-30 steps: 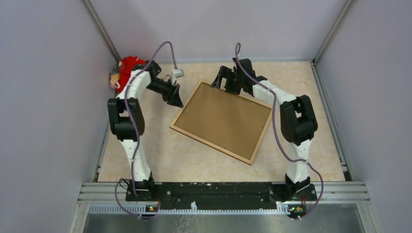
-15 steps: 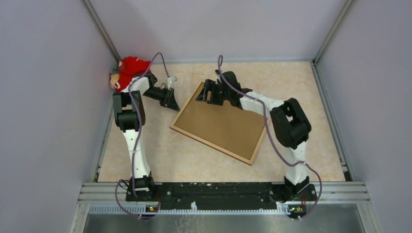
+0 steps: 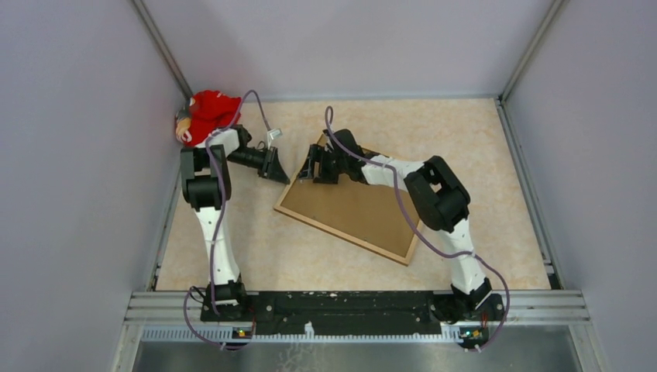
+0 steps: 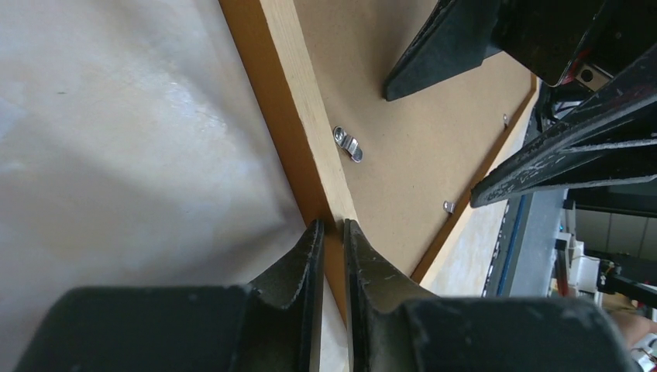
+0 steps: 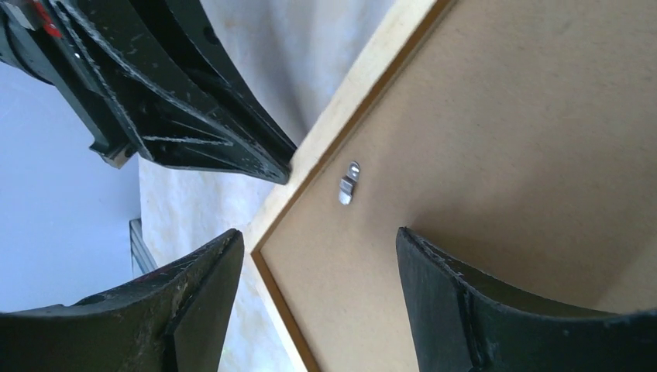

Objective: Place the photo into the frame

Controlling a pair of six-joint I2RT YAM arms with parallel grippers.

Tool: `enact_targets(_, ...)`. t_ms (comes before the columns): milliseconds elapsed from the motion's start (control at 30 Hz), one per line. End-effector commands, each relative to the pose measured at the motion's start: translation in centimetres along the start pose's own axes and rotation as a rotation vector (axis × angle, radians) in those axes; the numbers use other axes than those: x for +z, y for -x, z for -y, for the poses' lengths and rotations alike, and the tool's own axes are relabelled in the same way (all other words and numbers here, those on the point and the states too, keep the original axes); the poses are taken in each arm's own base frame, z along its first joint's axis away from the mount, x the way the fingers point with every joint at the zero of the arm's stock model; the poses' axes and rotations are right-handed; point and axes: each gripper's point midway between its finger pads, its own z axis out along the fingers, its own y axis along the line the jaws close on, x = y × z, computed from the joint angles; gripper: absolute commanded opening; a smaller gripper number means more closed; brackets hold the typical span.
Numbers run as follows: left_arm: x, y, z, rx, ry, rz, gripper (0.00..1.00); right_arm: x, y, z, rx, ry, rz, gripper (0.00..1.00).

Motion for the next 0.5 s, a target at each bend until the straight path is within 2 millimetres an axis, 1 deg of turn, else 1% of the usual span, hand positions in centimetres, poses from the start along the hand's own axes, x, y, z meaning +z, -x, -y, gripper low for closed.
enact_targets(0, 1.5, -1.9, 0.6, 0.036, -0.013, -0.064, 0.18, 0.5, 0.5, -2.8, -0.019, 0.074, 0.021, 0.72)
enact_targets(200, 2.1, -2.8, 1.0, 0.036, -0.023, -0.078, 0.18, 0.7, -1.0, -2.4, -0.007, 0.074, 0.001, 0.70)
enact_targets(467, 2.2, -3.0, 0.9, 0.034, -0.018, -0.087, 0.17, 0.9, -1.8, -2.2, 0.012, 0.078, -0.020, 0.67)
